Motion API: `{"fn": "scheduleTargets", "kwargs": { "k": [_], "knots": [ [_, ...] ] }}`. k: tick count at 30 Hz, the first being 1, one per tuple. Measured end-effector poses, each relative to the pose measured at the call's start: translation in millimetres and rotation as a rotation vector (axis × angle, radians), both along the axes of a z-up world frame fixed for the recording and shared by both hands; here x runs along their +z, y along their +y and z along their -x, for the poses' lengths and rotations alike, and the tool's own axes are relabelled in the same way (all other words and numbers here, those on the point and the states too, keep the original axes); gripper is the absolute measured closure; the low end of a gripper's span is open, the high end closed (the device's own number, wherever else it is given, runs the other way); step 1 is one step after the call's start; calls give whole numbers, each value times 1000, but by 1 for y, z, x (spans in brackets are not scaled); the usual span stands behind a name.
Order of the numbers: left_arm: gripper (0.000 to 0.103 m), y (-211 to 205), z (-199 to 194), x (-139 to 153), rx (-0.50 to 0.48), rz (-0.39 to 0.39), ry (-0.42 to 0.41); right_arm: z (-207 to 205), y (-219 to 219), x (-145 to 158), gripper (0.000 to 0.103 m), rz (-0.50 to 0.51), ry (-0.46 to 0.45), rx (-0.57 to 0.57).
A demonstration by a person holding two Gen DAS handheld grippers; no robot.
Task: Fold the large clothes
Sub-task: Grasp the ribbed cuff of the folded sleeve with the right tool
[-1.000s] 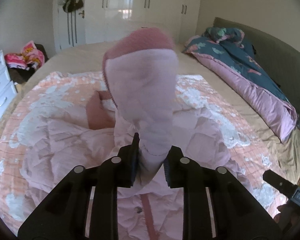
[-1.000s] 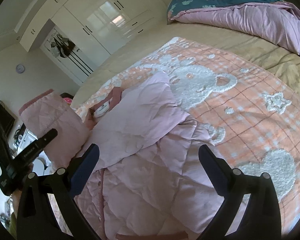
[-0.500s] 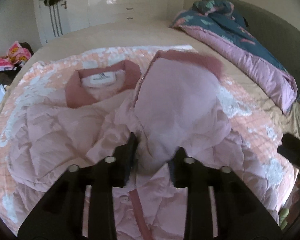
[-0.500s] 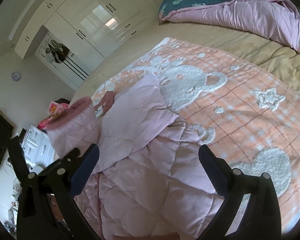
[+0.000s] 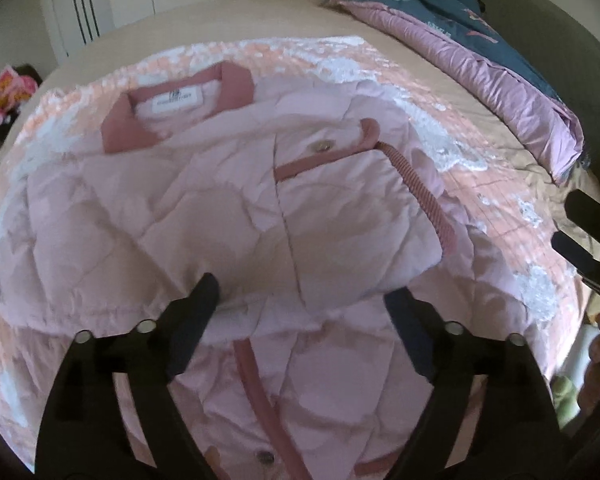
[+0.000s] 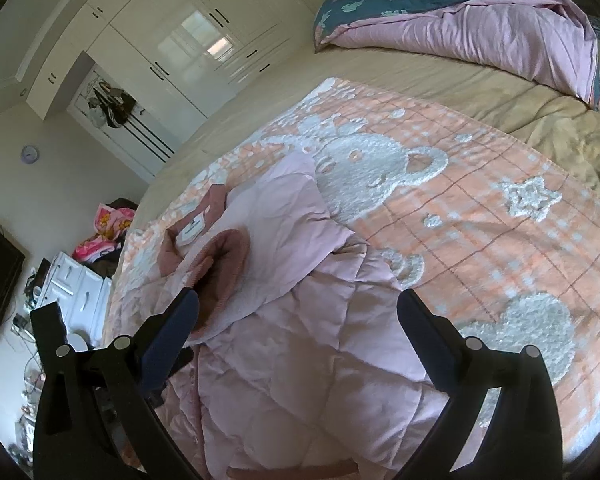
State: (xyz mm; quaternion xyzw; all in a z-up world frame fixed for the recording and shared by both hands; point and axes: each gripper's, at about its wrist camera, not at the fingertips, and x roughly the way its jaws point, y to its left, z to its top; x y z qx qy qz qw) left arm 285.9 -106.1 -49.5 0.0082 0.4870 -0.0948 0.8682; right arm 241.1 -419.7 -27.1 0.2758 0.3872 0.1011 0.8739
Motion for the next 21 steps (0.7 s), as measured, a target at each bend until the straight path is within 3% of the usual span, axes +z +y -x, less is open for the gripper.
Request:
{"fn": "scheduleTargets", "kwargs": {
  "k": [2, 8, 15, 21],
  "knots": [
    [13, 5, 7, 2, 2, 36, 10, 0, 4, 0, 4, 2, -1, 7],
    [10, 12, 25, 4, 0, 57, 4, 0, 24, 2, 4, 23, -3, 47],
    [9, 57, 31, 17, 93, 61, -37, -3, 48, -2, 4, 52, 7, 88],
    [9, 108, 34, 27, 204, 76, -56, -15, 88, -22, 4, 72, 38, 168]
  ]
}}
